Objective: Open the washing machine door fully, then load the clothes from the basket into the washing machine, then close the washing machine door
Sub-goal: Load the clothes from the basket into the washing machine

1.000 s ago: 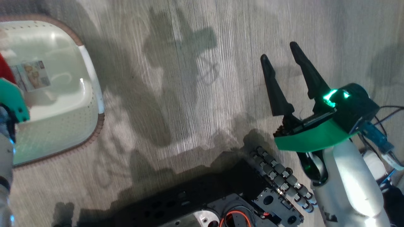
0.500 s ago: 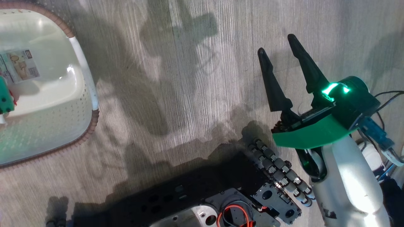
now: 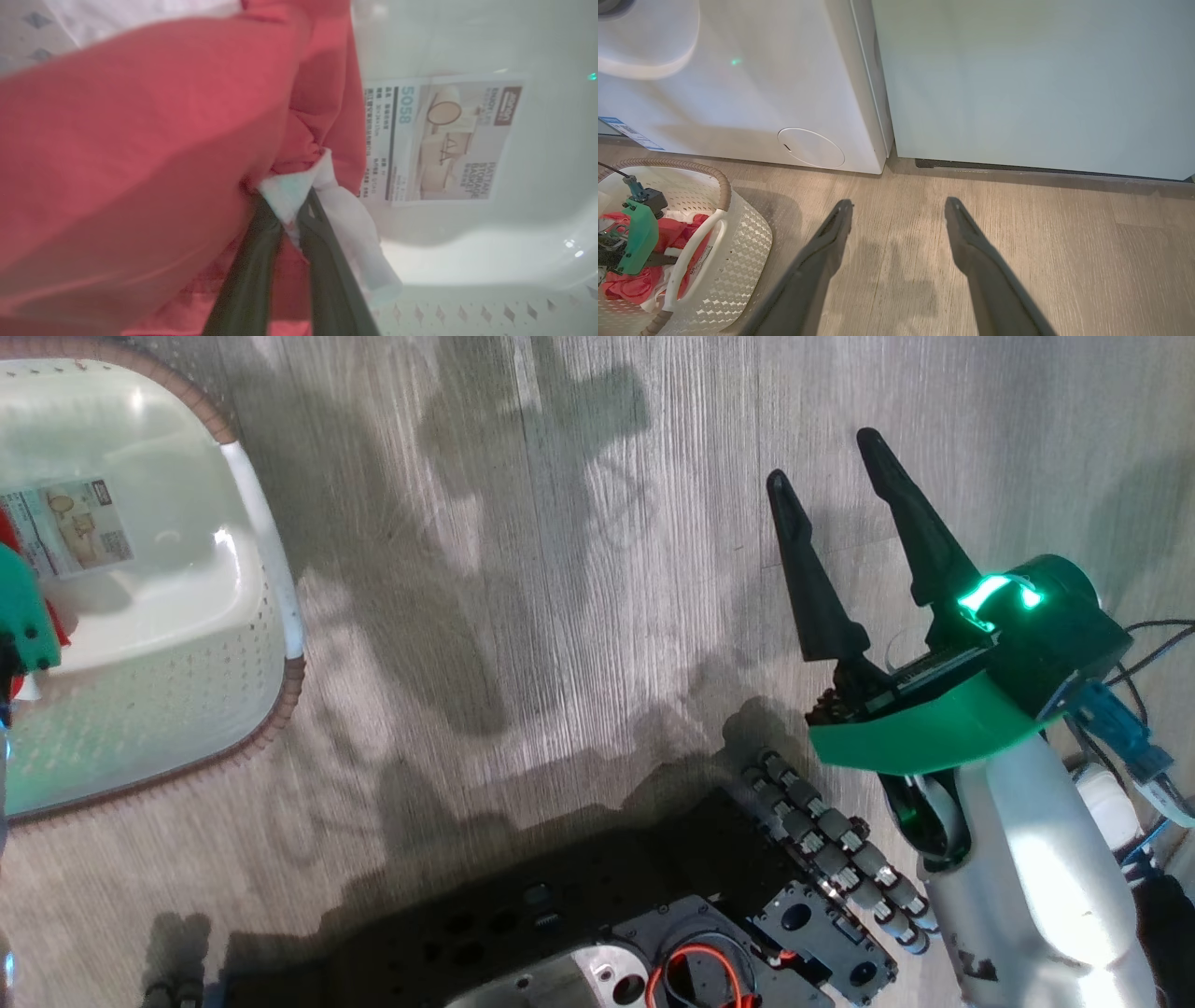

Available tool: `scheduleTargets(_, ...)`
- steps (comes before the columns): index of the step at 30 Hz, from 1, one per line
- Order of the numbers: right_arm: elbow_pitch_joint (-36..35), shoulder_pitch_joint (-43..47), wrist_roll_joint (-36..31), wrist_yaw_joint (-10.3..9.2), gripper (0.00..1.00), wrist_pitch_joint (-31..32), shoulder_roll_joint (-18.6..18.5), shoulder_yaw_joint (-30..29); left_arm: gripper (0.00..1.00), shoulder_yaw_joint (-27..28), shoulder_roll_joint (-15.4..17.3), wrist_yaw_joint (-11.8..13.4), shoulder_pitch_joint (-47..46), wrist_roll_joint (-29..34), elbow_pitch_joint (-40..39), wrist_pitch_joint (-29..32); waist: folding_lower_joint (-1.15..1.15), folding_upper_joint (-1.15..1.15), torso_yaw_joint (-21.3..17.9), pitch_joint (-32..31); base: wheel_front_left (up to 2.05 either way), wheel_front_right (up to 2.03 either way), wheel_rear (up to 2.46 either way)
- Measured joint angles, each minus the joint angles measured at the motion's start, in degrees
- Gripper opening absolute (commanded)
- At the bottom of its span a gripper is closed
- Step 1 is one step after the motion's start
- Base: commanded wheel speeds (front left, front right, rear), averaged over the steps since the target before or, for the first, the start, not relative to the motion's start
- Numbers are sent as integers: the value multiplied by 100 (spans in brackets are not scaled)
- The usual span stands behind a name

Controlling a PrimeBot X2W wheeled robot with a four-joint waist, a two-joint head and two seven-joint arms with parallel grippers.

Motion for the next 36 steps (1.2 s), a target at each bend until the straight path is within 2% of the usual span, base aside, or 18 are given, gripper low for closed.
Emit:
scheduleTargets(7, 11, -93, -4, 0, 100, 0, 0, -34, 0, -41, -131, 43, 87, -15, 11, -230, 0, 0, -5, -241, 0, 0, 0)
scheduleTargets(17, 180, -55, -155, 0, 100, 0, -1, -185, 0, -240, -428, 31, 456, -55, 26, -606, 0, 0, 140, -1045, 0, 0, 0)
scheduleTargets(25, 352, 123, -260, 0, 100, 0, -2, -268, 0, -379, -639, -174, 801, -57, 30, -1188, 0, 0, 309, -1737, 0, 0, 0)
scheduleTargets(36, 573, 336, -311, 0, 100, 0, -4, -323, 0, -555, -655, -420, 1187, -47, 36, -2123, -1, 0, 601, -2761, 0, 0, 0)
